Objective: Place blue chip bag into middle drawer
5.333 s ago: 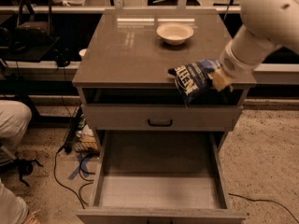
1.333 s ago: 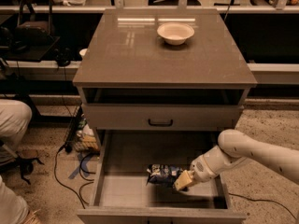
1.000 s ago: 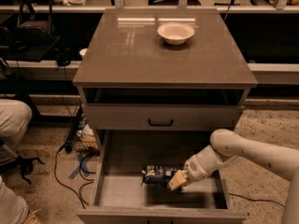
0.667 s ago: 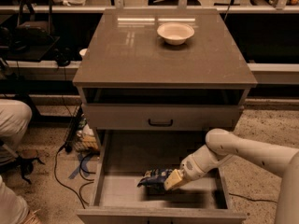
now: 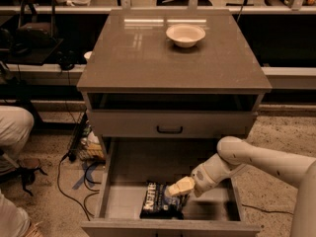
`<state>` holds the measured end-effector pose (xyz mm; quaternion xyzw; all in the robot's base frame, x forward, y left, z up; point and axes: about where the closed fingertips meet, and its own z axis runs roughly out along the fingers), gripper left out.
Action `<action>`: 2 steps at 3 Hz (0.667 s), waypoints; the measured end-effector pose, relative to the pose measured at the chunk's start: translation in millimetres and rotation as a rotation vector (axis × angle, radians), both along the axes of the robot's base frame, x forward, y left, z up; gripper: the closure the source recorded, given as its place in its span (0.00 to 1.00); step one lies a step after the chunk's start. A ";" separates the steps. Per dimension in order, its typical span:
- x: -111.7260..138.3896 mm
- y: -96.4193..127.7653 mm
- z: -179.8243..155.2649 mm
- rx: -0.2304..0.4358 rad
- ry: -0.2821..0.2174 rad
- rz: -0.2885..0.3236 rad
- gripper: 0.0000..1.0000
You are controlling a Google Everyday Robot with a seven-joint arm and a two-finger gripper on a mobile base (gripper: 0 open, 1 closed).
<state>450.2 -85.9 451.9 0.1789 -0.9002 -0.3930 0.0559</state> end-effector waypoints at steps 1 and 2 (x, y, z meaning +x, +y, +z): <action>4.3 -11.8 2.8 0.016 -0.039 -0.034 0.00; 16.8 -41.4 22.9 0.039 -0.158 -0.101 0.00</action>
Offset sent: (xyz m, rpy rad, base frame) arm 0.0350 -0.1168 0.0632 0.0706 -0.3649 -0.2433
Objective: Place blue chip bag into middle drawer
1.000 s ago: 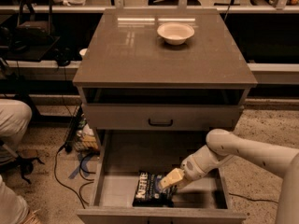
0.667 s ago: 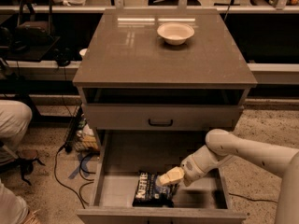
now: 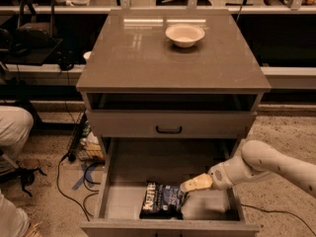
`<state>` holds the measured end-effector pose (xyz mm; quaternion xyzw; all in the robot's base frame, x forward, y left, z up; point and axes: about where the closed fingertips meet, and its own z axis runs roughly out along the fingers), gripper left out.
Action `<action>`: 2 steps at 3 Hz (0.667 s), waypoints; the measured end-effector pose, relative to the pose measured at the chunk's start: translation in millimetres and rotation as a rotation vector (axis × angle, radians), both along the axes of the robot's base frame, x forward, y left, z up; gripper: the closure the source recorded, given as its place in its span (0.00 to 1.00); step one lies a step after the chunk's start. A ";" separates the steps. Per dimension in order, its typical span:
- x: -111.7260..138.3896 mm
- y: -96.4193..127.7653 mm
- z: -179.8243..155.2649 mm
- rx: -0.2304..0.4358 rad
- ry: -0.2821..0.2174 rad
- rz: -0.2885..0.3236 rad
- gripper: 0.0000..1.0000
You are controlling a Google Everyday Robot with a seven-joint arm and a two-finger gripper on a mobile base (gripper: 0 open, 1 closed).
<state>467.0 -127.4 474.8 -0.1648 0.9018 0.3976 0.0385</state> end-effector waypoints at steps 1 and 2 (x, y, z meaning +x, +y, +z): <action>4.4 -62.0 46.5 -0.001 -0.188 -0.133 0.00; -2.4 -102.9 76.2 -0.002 -0.289 -0.218 0.00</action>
Offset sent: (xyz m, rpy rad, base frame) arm -0.0111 -0.1591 0.1168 -0.0073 -0.4148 -0.3280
